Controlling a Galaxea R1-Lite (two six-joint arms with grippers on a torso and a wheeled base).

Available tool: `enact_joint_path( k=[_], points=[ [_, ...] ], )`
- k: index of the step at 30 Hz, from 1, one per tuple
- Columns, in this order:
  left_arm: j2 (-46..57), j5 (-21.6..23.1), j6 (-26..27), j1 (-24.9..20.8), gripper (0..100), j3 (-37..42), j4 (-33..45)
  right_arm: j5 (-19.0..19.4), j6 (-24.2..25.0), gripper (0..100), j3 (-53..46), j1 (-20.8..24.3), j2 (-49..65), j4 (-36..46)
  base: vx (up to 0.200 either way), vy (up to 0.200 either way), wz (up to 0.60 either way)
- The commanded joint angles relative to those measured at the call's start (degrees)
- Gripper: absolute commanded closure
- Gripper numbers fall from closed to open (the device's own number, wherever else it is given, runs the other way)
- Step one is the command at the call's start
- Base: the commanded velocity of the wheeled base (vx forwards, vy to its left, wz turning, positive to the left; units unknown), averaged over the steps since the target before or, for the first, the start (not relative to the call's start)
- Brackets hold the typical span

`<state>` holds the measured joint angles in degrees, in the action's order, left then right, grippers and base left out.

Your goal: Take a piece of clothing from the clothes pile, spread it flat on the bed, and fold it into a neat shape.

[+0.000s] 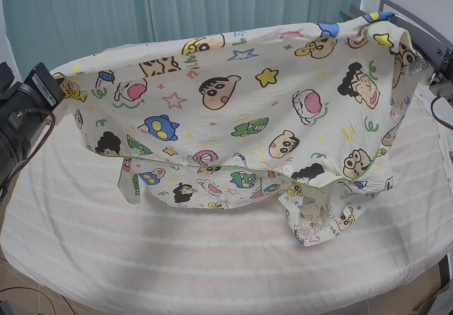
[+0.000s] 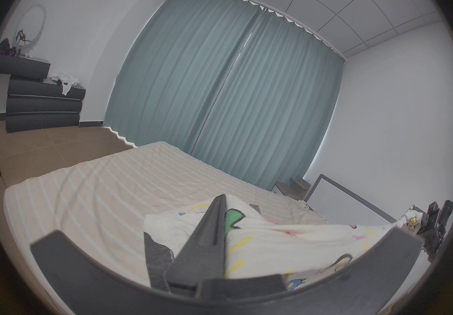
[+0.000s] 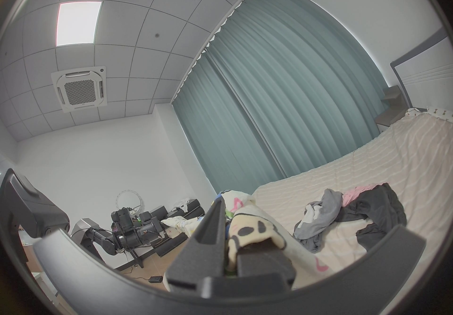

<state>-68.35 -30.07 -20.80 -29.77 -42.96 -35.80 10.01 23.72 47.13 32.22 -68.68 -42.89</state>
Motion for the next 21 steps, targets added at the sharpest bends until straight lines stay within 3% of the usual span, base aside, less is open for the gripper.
enact_joint_path(
  k=[1,21],
  points=[
    [0.0,-0.1,0.0,0.2,100,0.1,-0.1,0.1,-0.1,100,1.5,0.1,-1.0,1.1,0.000,0.200,0.00],
    [2.4,-0.2,0.3,0.9,100,-0.1,-0.1,0.1,-0.1,100,2.1,1.4,-2.9,1.8,0.000,0.200,0.00]
  ],
)
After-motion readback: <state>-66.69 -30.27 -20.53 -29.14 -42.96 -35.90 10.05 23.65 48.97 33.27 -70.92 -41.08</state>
